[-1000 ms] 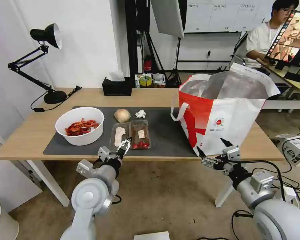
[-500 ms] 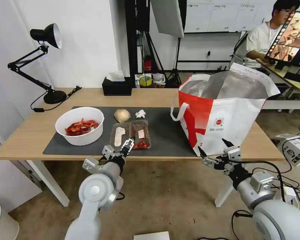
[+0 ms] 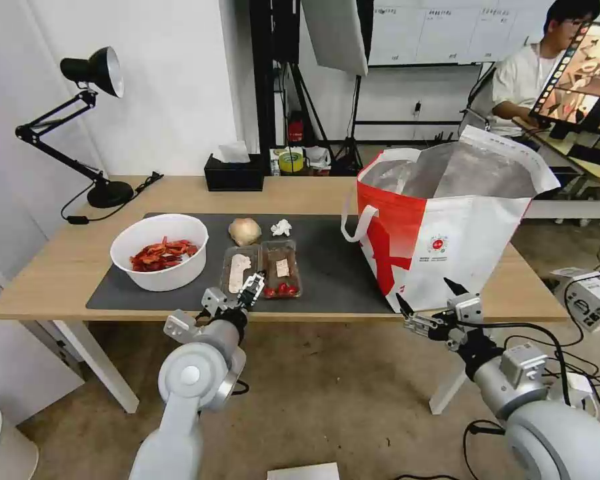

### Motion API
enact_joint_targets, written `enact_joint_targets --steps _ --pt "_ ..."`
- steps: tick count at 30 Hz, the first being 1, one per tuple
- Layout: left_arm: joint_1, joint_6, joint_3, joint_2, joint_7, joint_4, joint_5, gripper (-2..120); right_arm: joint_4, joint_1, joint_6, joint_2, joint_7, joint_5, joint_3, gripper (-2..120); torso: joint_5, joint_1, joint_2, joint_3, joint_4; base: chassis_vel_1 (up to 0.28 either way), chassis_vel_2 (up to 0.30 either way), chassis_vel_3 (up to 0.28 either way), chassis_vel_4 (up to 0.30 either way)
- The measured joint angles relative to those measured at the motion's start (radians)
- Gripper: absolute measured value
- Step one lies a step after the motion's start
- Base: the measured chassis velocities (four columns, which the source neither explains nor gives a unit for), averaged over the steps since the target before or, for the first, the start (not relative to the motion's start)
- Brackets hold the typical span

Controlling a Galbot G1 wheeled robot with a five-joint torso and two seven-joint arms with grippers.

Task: Pick up the trash from the table and place it into the takeout bag.

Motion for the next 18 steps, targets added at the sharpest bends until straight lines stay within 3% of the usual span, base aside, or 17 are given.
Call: enact_joint_targets --steps 8,18 --pt "0.003 -0.021 -0.003 -0.004 0.004 -0.002 0.006 100 0.003 -0.001 0.001 -0.004 0.000 0.000 0.002 100 -0.0001 0.000 0.000 0.000 0.0000 0.000 0.000 0.000 0.000" --pt "0.010 -0.053 -0.011 0.001 0.056 -0.027 0.002 100 0.005 -0.013 0.006 0.005 -0.002 -0.010 0.003 100 -0.0001 0.000 0.000 0.000 0.0000 0.000 0.000 0.000 0.000"
